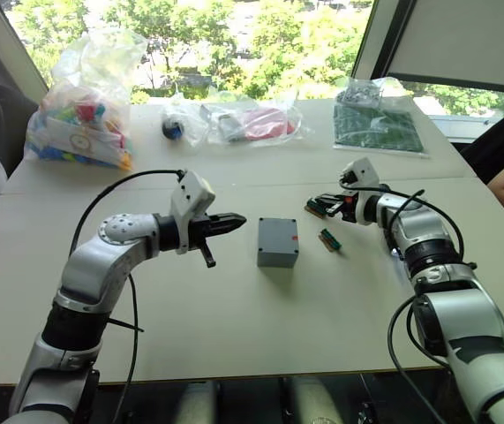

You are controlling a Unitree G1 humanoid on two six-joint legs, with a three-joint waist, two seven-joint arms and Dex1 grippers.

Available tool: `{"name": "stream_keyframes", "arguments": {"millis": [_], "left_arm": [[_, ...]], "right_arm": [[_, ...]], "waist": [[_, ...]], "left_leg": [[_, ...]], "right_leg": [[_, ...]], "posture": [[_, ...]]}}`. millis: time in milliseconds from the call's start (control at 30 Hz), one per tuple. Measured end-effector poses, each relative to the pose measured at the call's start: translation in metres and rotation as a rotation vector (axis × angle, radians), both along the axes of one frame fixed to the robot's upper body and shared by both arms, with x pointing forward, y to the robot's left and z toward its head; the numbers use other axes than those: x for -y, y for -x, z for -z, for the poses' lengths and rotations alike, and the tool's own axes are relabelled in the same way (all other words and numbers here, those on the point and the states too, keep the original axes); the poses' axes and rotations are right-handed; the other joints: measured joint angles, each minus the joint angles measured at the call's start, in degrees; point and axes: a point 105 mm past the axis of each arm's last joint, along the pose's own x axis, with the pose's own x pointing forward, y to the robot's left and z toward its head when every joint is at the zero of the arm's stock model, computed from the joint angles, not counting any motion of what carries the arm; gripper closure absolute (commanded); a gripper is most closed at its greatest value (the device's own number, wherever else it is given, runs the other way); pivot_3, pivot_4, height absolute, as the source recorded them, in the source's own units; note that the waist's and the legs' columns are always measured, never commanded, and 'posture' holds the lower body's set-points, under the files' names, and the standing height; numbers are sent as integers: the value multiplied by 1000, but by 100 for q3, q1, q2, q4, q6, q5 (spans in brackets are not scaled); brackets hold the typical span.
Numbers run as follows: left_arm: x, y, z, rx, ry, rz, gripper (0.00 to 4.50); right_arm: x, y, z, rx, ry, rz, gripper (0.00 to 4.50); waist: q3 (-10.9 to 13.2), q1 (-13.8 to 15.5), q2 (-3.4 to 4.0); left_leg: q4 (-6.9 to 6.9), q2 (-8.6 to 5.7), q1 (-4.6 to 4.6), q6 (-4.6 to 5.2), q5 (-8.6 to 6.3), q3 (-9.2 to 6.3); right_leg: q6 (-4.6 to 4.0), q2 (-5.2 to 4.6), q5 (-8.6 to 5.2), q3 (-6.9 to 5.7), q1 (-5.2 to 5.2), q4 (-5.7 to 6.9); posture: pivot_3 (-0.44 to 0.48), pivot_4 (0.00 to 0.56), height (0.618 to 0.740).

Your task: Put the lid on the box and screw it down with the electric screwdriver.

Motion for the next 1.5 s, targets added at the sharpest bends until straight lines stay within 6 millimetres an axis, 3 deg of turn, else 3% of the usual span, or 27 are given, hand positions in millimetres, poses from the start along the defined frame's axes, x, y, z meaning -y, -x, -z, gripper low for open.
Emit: {"name": "stream_keyframes", "arguments": {"millis": [33,133,1200,1300,1400,1500], "left_arm": [[0,0,0,-1,-1,2,4500],[1,0,0,4,0,4,4500],[0,0,4,-2,-1,-10,4500],[0,0,4,-2,-1,-11,4500],[0,0,4,-3,-1,-12,4500],[0,0,4,-4,-1,-12,4500]], "right_arm": [[0,-1,-2,6,1,-1,3737],[0,-1,-4,13,-1,3,2654],[-16,1,10,-42,-17,-42,2654],[-15,1,12,-49,-18,-37,3304],[-15,1,11,-44,-17,-35,4429],[-16,-1,8,-33,-17,-36,4429]], "waist": [[0,0,0],[0,3,0],[0,2,0],[0,2,0],[0,2,0],[0,-2,0]], "left_leg": [[0,0,0,0,0,0],[0,0,0,0,0,0],[0,0,0,0,0,0],[0,0,0,0,0,0],[0,0,0,0,0,0],[0,0,0,0,0,0]], "right_leg": [[0,0,0,0,0,0],[0,0,0,0,0,0],[0,0,0,0,0,0],[0,-1,0,0,0,0],[0,-1,0,0,0,0],[0,0,0,0,0,0]], "posture": [[0,150,740],[0,150,740],[0,150,740],[0,150,740],[0,150,740],[0,150,740]]}}
